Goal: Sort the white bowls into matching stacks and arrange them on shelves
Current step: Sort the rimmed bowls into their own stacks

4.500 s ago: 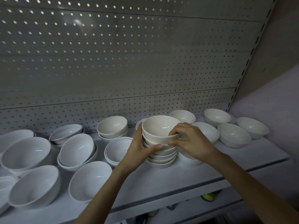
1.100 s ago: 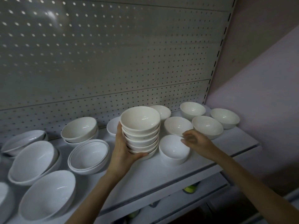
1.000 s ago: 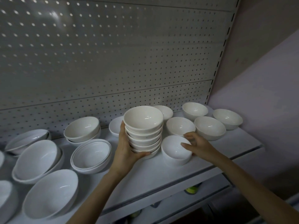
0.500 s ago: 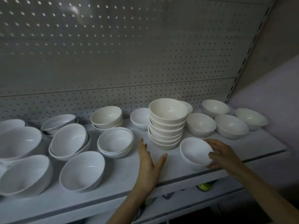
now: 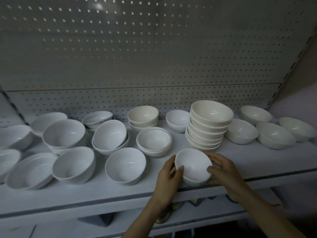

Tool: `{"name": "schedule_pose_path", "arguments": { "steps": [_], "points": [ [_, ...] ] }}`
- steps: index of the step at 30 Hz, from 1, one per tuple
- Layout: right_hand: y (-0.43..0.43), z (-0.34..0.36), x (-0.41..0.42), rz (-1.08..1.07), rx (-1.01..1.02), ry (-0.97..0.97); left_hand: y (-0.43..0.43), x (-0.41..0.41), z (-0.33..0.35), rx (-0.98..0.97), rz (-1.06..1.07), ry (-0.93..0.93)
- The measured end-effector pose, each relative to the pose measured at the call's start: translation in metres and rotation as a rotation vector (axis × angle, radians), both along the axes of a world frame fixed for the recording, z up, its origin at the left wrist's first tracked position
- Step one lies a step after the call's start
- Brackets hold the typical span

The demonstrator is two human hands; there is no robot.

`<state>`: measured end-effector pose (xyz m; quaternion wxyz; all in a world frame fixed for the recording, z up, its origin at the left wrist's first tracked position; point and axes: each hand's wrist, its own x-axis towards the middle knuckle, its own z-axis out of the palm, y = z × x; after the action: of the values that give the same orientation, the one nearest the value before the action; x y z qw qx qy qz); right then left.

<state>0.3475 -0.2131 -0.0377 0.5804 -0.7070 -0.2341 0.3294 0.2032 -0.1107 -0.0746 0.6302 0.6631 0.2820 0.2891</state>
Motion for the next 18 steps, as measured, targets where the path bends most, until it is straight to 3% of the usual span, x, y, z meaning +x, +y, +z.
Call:
{"name": "schedule_pose_path", "arguments": {
  "steps": [6, 10, 14, 18],
  "points": [
    [0.024, -0.004, -0.023, -0.122, 0.055, 0.013, 0.013, -0.022, 0.006, -0.063, 0.0, -0.01],
    [0.029, -0.013, -0.029, -0.175, 0.094, -0.034, 0.014, -0.033, 0.006, -0.085, -0.05, 0.076],
    [0.03, -0.016, -0.035, -0.085, 0.05, -0.374, 0.011, -0.053, 0.005, -0.175, -0.096, 0.202],
    [0.043, -0.004, -0.045, 0.019, 0.09, -0.747, 0.017, -0.088, -0.003, -0.291, -0.028, 0.113]
  ]
}}
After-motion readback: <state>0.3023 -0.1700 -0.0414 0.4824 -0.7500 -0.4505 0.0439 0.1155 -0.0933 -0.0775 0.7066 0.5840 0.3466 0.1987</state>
